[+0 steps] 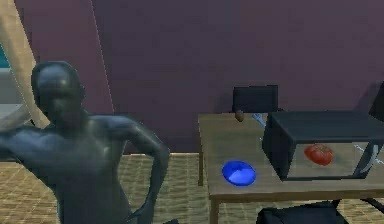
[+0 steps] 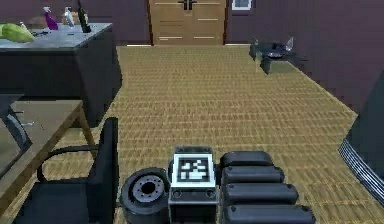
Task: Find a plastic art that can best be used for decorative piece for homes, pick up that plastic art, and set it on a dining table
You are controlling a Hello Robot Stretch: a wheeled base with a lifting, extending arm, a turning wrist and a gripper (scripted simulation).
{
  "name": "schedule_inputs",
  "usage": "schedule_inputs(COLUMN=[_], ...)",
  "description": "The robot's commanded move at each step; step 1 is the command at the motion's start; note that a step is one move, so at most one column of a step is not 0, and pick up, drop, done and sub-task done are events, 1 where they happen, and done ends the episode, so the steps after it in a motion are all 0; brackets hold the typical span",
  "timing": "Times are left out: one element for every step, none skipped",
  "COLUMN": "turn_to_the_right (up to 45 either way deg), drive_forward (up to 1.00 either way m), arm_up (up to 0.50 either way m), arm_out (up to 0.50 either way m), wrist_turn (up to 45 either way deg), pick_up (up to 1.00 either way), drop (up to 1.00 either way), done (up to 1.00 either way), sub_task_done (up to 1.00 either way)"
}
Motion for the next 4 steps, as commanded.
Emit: schedule_inputs(turn_to_the_right=[-3.0,45.0,45.0,36.0], drive_forward=[0.00,0.00,0.00,0.00], arm_up=[0.00,0.00,0.00,0.00], arm_out=[0.00,0.00,0.00,0.00], wrist_turn=[0.0,0.0,0.0,0.0], pick_up=[0.00,0.00,0.00,0.00], drop=[0.00,0.00,0.00,0.00], done=[0.00,0.00,0.00,0.00], sub_task_done=[0.00,0.00,0.00,0.00])
